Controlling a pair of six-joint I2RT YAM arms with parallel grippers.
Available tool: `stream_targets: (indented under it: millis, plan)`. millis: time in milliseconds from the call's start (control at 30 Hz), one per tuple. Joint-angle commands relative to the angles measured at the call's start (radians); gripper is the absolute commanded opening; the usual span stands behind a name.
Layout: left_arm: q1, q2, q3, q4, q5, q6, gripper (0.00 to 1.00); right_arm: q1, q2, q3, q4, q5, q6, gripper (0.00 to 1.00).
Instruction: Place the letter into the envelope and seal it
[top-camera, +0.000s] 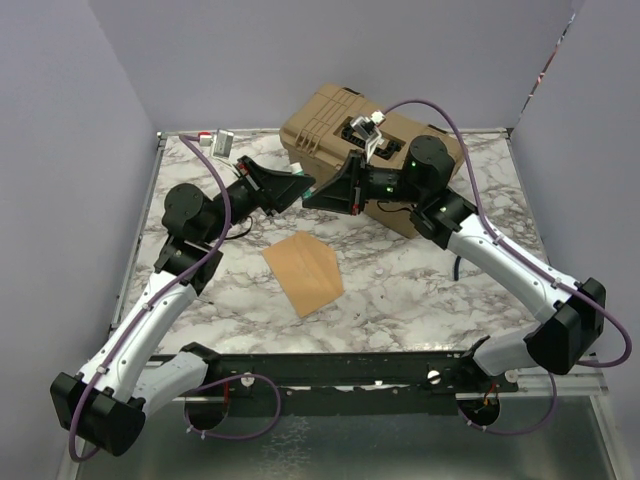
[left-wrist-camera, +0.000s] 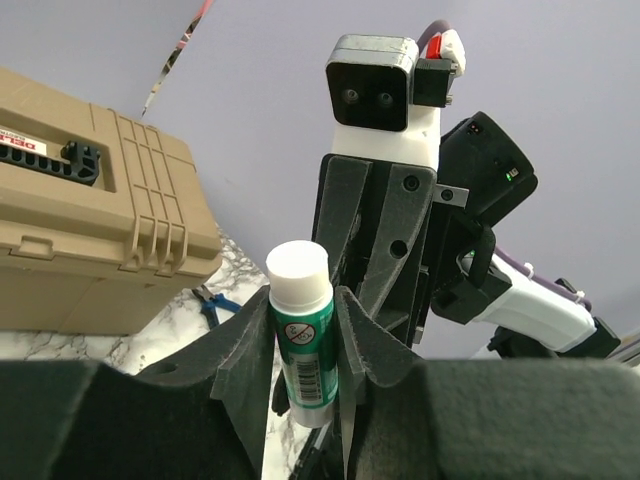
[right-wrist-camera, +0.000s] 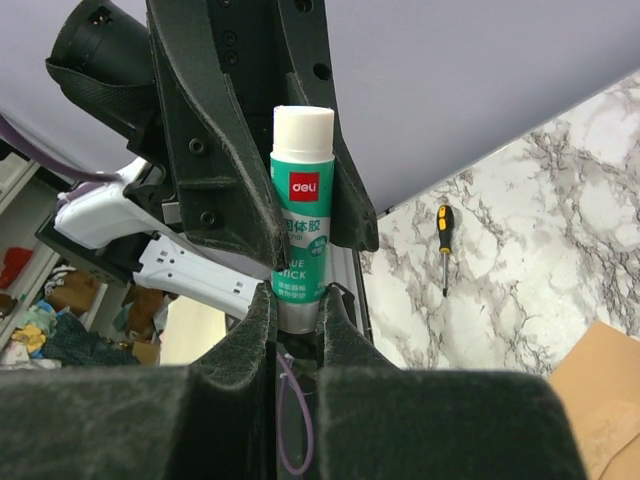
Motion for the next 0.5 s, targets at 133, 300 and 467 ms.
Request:
stream_targets:
  millis: [133, 300, 467]
  plan:
    - [0.004, -0.024, -0.025, 0.029, 0.02, -0.029, 0.14, -0.016, -0.044, -0.032, -0.014, -0.018, -0.005, 0.0]
    - [0.004, -0.02, -0.028, 0.048, 0.0, -0.046, 0.0, -0.016, -0.023, 0.01, -0.064, 0.003, -0.036, 0.16]
    - [0.004, -0.024, -0.04, 0.049, -0.112, -0.089, 0.0, 0.024, -0.007, 0.111, -0.227, 0.169, -0.132, 0.57]
